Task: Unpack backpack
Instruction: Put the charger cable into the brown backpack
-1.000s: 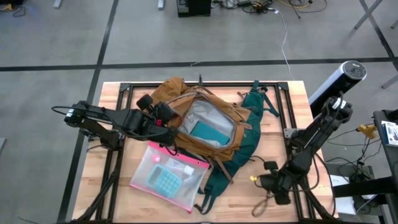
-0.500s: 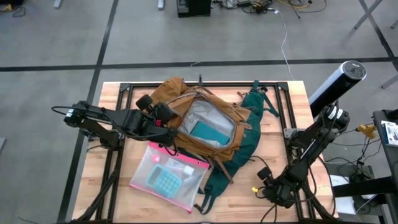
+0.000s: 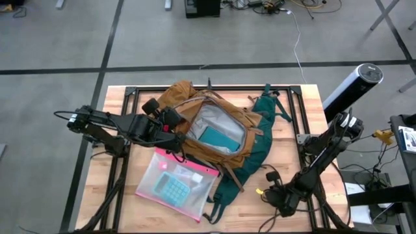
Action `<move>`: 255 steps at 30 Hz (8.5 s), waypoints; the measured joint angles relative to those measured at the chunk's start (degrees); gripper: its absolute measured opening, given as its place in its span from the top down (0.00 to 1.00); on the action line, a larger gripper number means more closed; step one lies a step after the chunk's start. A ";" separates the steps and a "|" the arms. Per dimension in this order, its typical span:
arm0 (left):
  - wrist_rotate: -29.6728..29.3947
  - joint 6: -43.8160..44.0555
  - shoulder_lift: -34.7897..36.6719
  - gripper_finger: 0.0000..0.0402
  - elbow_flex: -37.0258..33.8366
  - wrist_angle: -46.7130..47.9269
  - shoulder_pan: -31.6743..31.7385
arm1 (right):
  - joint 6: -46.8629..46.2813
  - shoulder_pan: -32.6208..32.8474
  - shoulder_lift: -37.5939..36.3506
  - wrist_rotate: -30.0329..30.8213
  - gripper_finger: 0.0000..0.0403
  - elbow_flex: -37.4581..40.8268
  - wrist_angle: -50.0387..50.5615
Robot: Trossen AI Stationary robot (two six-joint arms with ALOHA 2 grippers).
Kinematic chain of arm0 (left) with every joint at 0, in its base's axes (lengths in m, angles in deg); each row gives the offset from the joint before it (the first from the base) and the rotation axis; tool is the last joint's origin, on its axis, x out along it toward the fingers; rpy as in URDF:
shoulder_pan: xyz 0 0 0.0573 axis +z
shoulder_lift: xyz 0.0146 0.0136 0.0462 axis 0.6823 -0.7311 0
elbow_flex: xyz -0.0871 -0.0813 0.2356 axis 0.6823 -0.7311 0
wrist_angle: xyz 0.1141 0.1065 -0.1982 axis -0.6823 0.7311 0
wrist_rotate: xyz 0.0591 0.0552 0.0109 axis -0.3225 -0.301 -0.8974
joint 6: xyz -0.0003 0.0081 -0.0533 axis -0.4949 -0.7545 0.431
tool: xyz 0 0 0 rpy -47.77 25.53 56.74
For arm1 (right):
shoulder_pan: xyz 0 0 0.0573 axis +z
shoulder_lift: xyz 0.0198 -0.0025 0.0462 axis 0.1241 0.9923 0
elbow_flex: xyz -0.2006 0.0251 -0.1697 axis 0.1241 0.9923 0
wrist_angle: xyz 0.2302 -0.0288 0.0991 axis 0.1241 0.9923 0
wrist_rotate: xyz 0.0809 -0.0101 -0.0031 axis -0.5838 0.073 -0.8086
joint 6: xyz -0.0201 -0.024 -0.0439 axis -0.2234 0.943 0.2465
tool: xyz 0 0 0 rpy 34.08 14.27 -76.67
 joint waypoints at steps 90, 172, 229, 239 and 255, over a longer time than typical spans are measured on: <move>2.05 4.72 0.02 1.00 -5.14 -4.61 0.22 | 12.35 3.06 -19.59 4.48 1.00 17.23 -29.43; 1.95 1.86 -0.02 1.00 -5.20 -7.58 2.69 | 20.18 -0.50 2.04 16.81 0.99 14.80 -30.90; 4.04 -4.10 2.93 1.00 -5.37 1.24 12.87 | -27.73 -16.14 10.06 12.11 0.71 0.32 -27.82; 6.36 -2.19 2.91 1.00 -10.72 1.01 12.87 | -24.71 -14.10 10.57 12.60 0.98 -5.92 -12.68; 8.32 0.02 2.89 1.00 -15.73 -1.23 12.41 | -23.57 -5.83 -5.73 9.62 1.00 -4.73 11.11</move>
